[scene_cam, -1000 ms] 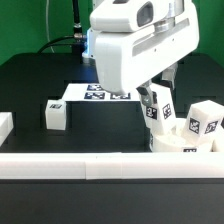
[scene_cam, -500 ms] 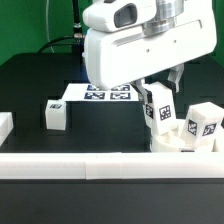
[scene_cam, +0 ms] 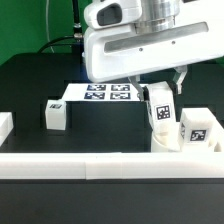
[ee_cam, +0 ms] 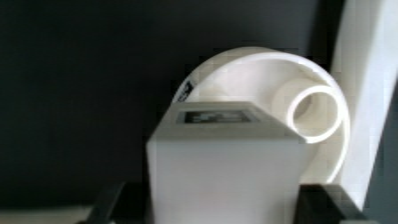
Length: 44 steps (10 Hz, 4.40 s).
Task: Assemble stool
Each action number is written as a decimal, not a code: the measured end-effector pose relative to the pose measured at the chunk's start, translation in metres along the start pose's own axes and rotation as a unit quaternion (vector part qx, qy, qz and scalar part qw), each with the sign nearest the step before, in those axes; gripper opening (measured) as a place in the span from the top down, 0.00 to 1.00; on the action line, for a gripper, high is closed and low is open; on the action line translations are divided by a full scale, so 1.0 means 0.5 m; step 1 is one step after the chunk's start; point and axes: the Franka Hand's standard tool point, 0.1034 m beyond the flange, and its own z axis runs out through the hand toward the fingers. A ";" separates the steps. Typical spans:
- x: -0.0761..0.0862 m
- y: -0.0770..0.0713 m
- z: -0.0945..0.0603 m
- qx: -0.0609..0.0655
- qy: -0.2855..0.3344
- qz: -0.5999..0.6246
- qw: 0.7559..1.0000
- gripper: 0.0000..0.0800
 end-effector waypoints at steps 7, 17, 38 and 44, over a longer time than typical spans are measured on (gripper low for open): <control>-0.001 -0.019 0.005 -0.006 0.017 0.358 0.933 0.57; -0.007 -0.043 0.010 0.008 0.007 0.570 0.822 0.35; -0.016 -0.062 -0.026 -0.036 0.004 -0.326 0.945 0.19; -0.008 -0.050 -0.021 -0.051 -0.003 -0.533 0.845 0.19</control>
Offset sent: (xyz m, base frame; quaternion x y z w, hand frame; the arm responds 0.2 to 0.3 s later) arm 0.0051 0.0156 -0.0109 0.0132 -0.0079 0.2274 0.9737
